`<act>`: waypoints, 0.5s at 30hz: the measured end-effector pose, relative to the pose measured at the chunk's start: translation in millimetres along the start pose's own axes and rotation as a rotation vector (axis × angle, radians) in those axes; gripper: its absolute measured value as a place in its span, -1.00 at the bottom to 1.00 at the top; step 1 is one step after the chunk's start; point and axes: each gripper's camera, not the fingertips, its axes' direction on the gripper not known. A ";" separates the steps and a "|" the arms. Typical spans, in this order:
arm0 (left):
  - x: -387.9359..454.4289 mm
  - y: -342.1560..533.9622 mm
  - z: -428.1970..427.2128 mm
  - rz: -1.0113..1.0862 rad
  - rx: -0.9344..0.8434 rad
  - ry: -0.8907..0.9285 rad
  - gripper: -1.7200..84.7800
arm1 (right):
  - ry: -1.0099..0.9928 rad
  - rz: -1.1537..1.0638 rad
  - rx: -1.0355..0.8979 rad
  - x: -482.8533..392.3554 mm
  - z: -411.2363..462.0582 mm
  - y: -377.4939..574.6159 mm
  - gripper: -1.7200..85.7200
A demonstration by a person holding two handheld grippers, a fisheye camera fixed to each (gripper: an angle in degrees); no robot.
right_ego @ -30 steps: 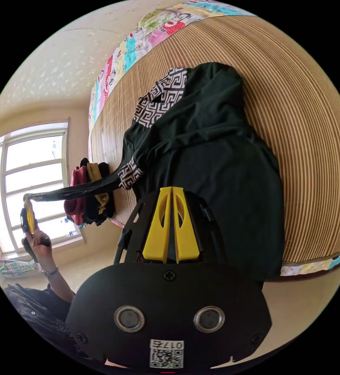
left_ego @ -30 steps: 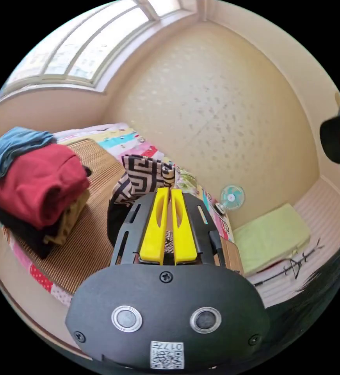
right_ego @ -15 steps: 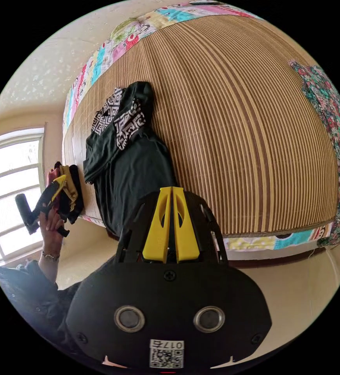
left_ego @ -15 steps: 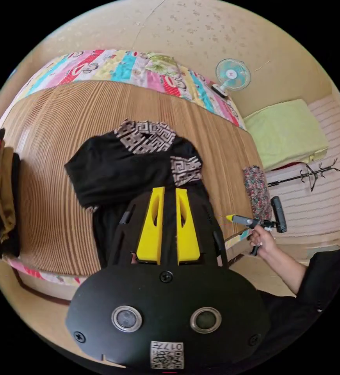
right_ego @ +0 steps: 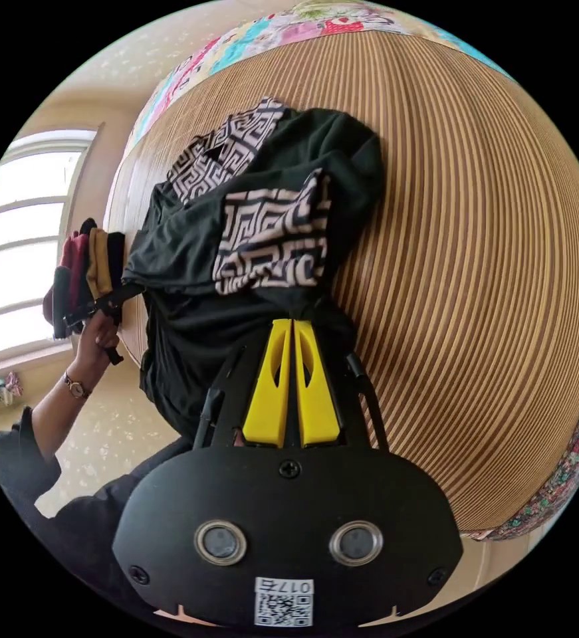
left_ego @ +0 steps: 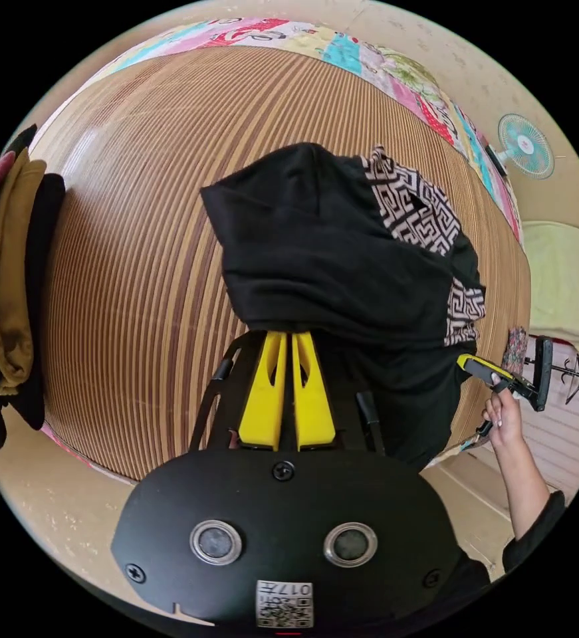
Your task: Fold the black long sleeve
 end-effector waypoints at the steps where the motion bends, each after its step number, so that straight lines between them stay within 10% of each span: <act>1: -1.0 -9.5 -3.7 -0.001 0.012 -0.003 -0.97 | -0.006 0.012 0.017 2.0 -6.3 -6.1 -0.95; 15: -60.3 85.7 -57.5 0.159 -0.022 0.015 -0.78 | 0.014 0.060 -0.060 45.3 -31.9 149.9 -0.73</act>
